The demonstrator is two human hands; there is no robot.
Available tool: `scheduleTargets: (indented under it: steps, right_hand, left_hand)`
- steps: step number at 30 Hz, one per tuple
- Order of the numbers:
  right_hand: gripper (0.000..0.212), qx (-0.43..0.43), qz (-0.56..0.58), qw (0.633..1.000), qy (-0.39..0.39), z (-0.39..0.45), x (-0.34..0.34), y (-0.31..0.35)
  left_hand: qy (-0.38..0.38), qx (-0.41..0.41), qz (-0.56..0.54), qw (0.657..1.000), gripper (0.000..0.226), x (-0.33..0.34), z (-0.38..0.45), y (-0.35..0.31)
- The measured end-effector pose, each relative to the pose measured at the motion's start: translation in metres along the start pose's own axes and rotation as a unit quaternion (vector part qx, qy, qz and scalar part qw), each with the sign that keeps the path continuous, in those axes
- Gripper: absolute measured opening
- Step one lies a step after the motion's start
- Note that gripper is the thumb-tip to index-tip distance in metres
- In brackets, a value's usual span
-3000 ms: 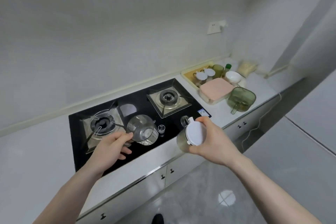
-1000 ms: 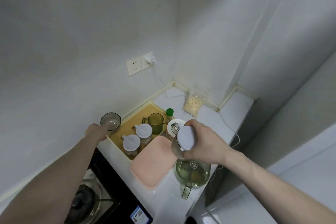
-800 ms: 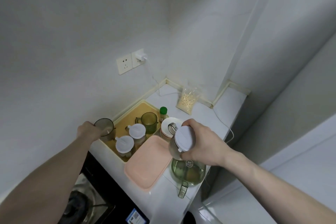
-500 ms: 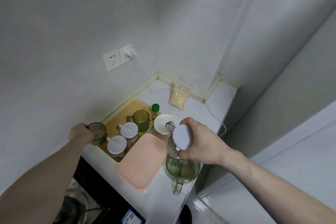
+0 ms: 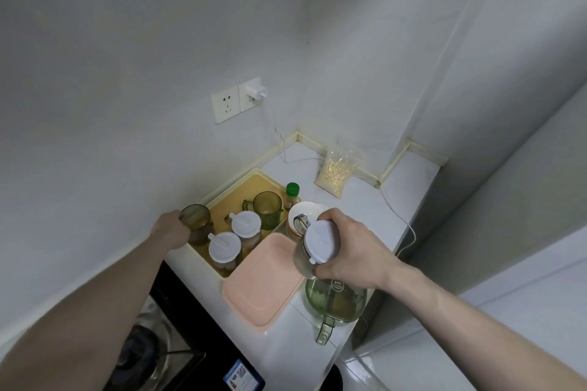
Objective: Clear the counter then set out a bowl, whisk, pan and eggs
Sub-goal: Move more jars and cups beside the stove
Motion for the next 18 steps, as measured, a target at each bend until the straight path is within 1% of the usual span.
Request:
scheduleTargets:
  steps: [2,4,7,10,12,14,16,18]
  right_hand:
    - [0.075,-0.009,0.014,1.000,0.006,0.006,0.006,0.007]
    - [0.076,-0.013,0.024,1.000,0.015,0.017,0.012,0.015]
    - [0.081,-0.029,0.034,0.998,0.044,0.042,0.026,0.034]
    - [0.088,-0.039,0.055,0.997,0.042,0.074,0.042,0.050]
    - [0.086,-0.043,0.063,0.996,0.054,0.100,0.058,0.061]
    - [0.082,-0.050,0.052,0.995,0.064,0.127,0.076,0.068]
    - [0.085,-0.059,0.037,0.995,0.067,0.153,0.092,0.070]
    - [0.088,-0.078,0.023,0.993,0.087,0.177,0.112,0.076]
  left_hand:
    - [-0.009,0.011,-0.029,0.999,0.034,-0.014,-0.017,-0.003]
    - [-0.035,0.028,-0.053,0.998,0.024,-0.032,-0.040,-0.008]
    - [-0.079,0.064,-0.085,0.991,0.028,-0.060,-0.086,-0.009]
    - [-0.095,0.091,-0.126,0.983,0.027,-0.084,-0.135,-0.010]
    - [-0.114,0.072,-0.148,0.980,0.025,-0.098,-0.166,-0.002]
    - [-0.133,0.055,-0.144,0.979,0.024,-0.111,-0.195,0.005]
    - [-0.137,0.033,-0.132,0.981,0.025,-0.121,-0.221,0.010]
    - [-0.157,-0.009,-0.132,0.979,0.028,-0.129,-0.247,0.016]
Point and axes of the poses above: each hand's wrist, its own z-axis towards the middle knuckle, its own x-axis out of the palm, y = z × x, the point moved 3 cm from there along z, towards the middle knuckle, and after that the axes turned 15 degrees about -y, right-handed, at the moved point
